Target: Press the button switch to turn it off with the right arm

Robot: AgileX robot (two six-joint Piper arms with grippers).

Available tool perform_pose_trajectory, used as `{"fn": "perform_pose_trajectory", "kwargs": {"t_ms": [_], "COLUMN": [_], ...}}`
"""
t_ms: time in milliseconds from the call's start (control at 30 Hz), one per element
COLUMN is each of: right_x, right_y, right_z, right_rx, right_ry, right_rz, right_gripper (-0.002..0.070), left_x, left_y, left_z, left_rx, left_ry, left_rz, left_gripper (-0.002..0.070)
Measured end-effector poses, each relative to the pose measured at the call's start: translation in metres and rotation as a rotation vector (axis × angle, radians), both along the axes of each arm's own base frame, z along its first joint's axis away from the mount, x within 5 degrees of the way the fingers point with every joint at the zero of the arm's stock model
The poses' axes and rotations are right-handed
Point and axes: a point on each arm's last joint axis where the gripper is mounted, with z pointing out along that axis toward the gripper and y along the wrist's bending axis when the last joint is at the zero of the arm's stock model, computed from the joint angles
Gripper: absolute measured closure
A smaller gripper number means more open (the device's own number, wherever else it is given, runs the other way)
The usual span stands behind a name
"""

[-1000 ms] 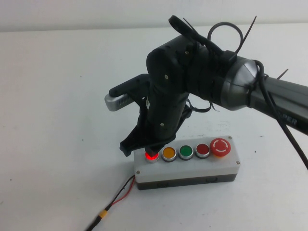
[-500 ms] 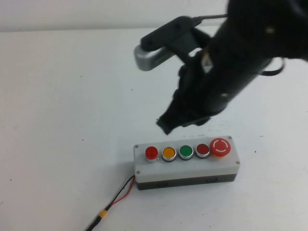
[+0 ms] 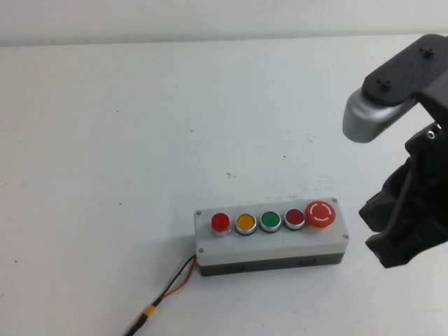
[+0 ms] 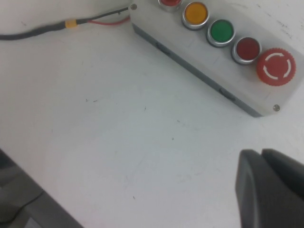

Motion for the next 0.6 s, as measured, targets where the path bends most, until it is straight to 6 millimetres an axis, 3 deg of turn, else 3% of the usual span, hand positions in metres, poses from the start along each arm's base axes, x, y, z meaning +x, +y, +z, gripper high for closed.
{"fn": "perform_pose_trajectory", "kwargs": {"t_ms": [200, 367, 600], "right_x": [-0.001, 0.002, 0.011], "right_y": [-0.002, -0.008, -0.046], "right_z": [0.0, -0.011, -0.07], "right_rx": [-0.019, -0.037, 0.104], "right_ry": [-0.016, -0.082, -0.284], "right_rz": [0.035, 0.025, -0.101], "right_gripper": [0.0692, 0.0692, 0.0692], "left_x": [0.0, 0.0, 0.0], "left_y": [0.0, 0.0, 0.0], "left_z": [0.0, 0.0, 0.0], "left_rx": [0.0, 0.0, 0.0], "left_ry": [0.0, 0.0, 0.0], "left_rz": [0.0, 0.0, 0.0], "left_gripper": [0.0677, 0.0677, 0.0677]}}
